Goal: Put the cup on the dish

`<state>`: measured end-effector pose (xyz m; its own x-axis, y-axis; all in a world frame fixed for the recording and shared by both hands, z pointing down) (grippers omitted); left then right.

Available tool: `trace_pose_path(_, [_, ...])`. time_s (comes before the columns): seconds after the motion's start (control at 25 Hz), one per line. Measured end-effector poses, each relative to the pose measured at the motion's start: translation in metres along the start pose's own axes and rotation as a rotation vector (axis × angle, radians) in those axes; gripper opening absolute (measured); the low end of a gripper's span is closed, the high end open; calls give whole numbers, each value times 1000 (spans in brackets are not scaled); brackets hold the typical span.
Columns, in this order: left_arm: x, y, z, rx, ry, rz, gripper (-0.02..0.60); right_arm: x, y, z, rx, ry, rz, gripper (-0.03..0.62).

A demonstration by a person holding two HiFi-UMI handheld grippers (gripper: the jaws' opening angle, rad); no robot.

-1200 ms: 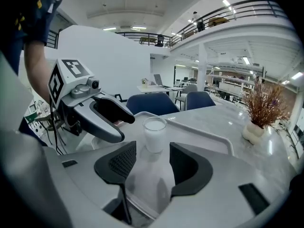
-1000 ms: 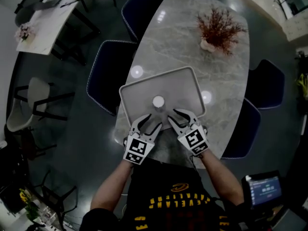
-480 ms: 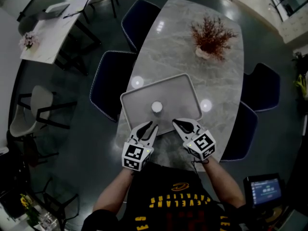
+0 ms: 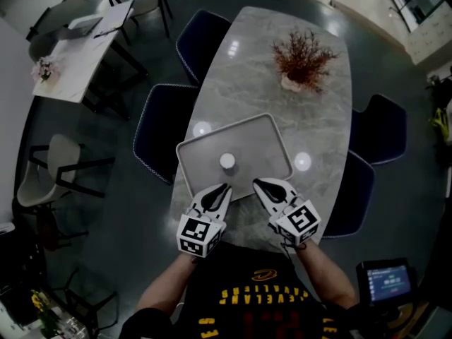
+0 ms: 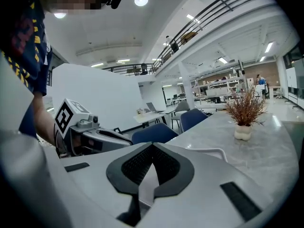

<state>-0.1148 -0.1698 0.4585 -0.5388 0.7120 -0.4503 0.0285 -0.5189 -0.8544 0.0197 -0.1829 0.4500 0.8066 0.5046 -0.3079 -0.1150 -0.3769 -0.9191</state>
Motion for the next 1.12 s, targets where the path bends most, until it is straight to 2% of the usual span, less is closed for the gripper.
trace_pose_path(0.32, [6, 18, -21, 14, -35, -46, 43, 12, 25, 3, 38, -79, -91, 6])
trace_pose_path(0.6, [20, 34, -39, 19, -37, -80, 43, 26, 46, 17, 44, -91, -175, 6])
trace_pose_path(0.96, [28, 40, -38, 58, -27, -104, 43, 26, 38, 20, -20, -103, -165, 6])
trace_pose_path(1.12, [27, 40, -41, 64, -33, -99, 43, 28, 38, 18, -37, -148, -139, 6])
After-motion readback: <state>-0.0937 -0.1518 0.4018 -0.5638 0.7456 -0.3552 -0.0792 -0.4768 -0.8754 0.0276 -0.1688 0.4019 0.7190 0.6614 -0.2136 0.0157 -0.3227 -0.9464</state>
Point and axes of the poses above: the fingertips, and each gripper's own axes: x backward along the fingers, z to its left, y out of its top, the point moved 5 cm from there along x, backward along the fingers, and after that the axes turned 6 degrees about y, right-handed, at the moved point
